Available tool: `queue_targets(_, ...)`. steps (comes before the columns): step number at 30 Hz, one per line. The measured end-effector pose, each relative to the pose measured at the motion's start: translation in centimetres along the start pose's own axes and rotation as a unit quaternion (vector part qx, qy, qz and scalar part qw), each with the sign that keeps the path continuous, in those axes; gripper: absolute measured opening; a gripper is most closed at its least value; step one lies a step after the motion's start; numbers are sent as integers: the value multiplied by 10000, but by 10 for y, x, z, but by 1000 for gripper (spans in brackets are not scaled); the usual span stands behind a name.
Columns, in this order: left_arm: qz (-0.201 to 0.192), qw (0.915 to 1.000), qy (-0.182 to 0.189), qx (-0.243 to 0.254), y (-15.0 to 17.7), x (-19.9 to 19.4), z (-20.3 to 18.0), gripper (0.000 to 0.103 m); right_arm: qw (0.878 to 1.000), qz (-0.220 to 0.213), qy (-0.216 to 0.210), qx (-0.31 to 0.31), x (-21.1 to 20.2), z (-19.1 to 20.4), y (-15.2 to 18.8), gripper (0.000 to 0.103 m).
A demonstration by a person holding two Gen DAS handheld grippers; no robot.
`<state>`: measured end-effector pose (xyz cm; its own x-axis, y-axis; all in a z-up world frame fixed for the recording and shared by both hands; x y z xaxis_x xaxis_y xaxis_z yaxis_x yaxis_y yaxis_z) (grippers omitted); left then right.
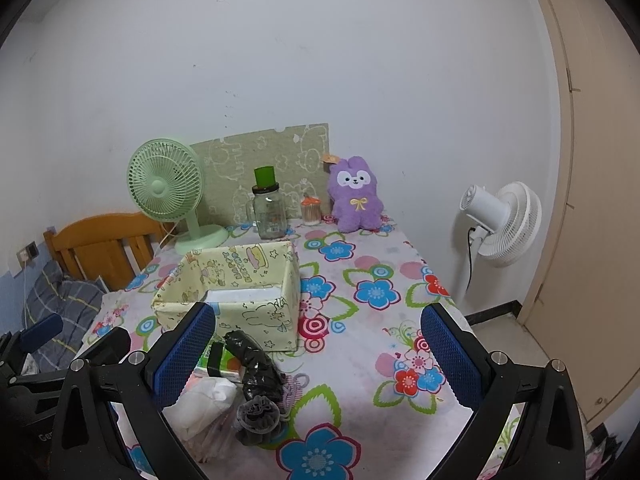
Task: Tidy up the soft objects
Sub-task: 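Move both tools toward the soft items in front of the box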
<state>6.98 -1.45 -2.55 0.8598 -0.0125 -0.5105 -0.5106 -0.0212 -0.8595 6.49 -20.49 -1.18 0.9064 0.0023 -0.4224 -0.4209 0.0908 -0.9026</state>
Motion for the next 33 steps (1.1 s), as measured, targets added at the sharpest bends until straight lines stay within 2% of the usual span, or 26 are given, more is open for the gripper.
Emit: queue_targets(33,-6,9999,90,-63,-1,6,3,102,9997,-112,-119,-165,2,9,-3,103)
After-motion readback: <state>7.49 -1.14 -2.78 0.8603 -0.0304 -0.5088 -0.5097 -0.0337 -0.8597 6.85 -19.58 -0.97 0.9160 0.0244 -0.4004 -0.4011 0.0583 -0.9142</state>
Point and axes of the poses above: each gripper's, at about its wrist camera, not at the fingertips, and x roughly the way its jaws point, z to its left, y to its underside, the point moved 4 cm from there along x, roughly the way its jaws point
